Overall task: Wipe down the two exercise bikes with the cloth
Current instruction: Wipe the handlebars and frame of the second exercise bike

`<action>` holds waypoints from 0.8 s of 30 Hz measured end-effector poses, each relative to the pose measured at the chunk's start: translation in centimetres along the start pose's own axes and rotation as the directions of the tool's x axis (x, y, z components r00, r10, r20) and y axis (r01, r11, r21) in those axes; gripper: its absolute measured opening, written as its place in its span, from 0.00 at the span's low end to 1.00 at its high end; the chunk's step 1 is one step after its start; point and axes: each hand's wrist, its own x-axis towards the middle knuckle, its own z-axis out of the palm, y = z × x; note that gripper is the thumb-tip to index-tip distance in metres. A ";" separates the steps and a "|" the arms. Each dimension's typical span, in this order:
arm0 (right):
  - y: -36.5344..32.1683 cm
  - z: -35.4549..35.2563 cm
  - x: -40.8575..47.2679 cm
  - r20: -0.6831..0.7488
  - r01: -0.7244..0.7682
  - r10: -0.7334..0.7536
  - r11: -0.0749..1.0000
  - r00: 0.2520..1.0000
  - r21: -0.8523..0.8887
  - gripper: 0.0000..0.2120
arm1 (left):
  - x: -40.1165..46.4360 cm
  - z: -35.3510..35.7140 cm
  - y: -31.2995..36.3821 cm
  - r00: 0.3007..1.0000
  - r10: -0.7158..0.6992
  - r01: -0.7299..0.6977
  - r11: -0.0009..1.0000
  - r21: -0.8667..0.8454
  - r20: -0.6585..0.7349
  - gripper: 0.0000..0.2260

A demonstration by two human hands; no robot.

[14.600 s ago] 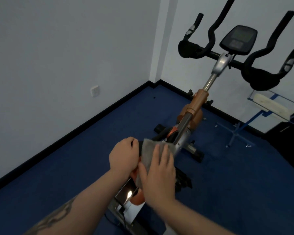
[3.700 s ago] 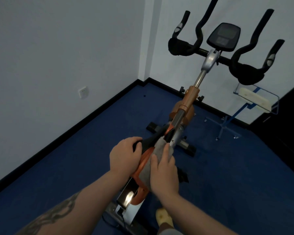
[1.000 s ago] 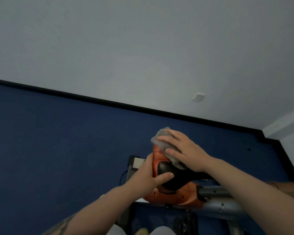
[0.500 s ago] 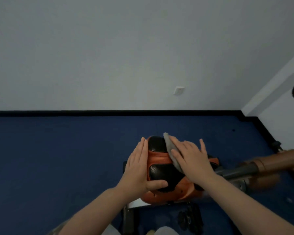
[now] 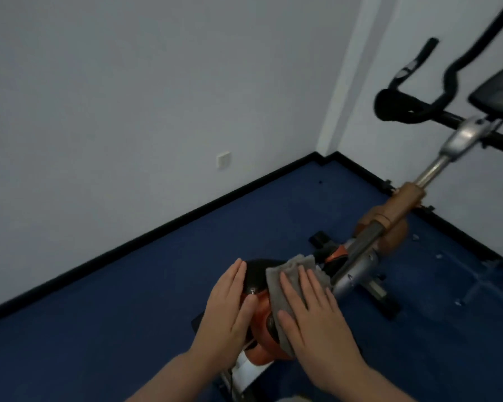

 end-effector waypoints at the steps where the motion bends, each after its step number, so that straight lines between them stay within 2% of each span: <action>1: -0.5 -0.2 0.7 -0.025 -0.080 0.080 0.996 0.996 -0.024 0.31 | 1.0 -0.5 0.0 0.999 0.025 -0.026 0.999 0.023 0.038 0.33; 4: -2.5 -1.0 3.5 -0.086 -0.340 0.339 0.941 0.937 0.006 0.31 | 3.9 -1.4 0.5 0.986 0.098 -0.105 0.993 0.047 0.131 0.32; 6: -3.9 -0.7 3.8 -0.110 -0.415 0.421 0.907 0.900 0.069 0.32 | 5.7 -1.8 1.0 0.969 0.151 -0.163 0.986 0.047 0.195 0.25; 9: -6.2 1.3 1.0 -0.194 -0.380 0.396 0.918 0.898 0.114 0.34 | 8.3 -1.5 1.4 0.956 0.183 -0.198 0.979 0.042 0.231 0.18; 12: -6.4 2.1 -0.2 -0.200 -0.399 0.415 0.910 0.888 0.116 0.33 | 10.1 -0.3 1.7 0.956 0.128 -0.178 0.968 0.175 0.263 0.16; 14: -5.4 1.2 1.2 -0.192 -0.482 0.500 0.866 0.844 0.135 0.30 | 10.6 0.4 1.6 0.962 0.100 -0.168 0.951 0.259 0.256 0.16; 16: -4.9 0.0 3.0 -0.139 -0.586 0.617 0.783 0.774 0.210 0.29 | 10.9 0.6 1.3 0.964 0.080 -0.147 0.955 0.258 0.252 0.16; 18: -5.2 -0.2 3.9 -0.109 -0.624 0.670 0.729 0.734 0.283 0.29 | 11.0 0.5 1.0 0.968 0.075 -0.137 0.959 0.249 0.241 0.16; 24: -7.9 2.2 1.1 -0.141 -0.564 0.624 0.765 0.769 0.312 0.29 | 11.2 0.8 0.9 0.974 0.082 -0.135 0.959 0.251 0.211 0.15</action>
